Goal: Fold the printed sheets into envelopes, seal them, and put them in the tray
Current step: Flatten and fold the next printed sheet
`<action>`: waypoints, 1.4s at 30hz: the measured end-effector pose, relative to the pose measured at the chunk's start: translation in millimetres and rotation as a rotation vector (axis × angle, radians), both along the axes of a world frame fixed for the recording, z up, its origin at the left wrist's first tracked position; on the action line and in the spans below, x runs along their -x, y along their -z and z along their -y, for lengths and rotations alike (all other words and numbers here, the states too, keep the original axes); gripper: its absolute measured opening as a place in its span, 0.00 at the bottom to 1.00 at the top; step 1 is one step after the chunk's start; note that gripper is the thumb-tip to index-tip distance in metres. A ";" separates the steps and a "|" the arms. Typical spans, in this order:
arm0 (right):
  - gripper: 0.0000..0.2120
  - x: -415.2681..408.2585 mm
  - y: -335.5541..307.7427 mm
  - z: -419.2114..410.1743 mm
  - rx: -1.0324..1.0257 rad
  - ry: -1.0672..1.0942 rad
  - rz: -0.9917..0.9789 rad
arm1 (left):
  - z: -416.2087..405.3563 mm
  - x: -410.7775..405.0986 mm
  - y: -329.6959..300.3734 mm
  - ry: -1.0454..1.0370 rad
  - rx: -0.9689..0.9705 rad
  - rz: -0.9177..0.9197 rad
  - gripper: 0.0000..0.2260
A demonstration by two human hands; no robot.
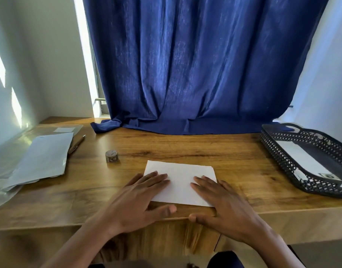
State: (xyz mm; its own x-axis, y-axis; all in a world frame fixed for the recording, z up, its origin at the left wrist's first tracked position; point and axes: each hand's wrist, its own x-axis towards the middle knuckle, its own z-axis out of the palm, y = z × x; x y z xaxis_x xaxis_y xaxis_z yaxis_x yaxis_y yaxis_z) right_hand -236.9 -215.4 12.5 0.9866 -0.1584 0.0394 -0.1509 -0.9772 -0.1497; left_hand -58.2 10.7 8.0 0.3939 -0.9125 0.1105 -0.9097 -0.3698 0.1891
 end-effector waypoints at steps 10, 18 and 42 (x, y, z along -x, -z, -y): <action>0.25 20.8 -4.1 1.6 -0.320 -0.146 0.214 | -49.0 17.6 2.0 0.065 0.263 0.003 0.23; 0.25 0.0 -17.6 8.5 -0.714 0.027 0.393 | -29.4 -0.8 -5.5 -0.075 0.554 -0.392 0.24; 0.30 -22.9 -0.2 6.5 -0.372 0.193 0.296 | 13.6 6.2 5.5 -0.094 0.079 0.045 0.32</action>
State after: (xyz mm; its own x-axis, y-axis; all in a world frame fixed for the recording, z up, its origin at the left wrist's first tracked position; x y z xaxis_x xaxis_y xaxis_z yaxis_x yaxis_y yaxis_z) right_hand -214.0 -222.0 12.8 0.8931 -0.3929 0.2192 -0.2217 -0.8083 -0.5454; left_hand -64.4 -2.9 2.5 0.4702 -0.8596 0.2001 -0.8800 -0.4391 0.1813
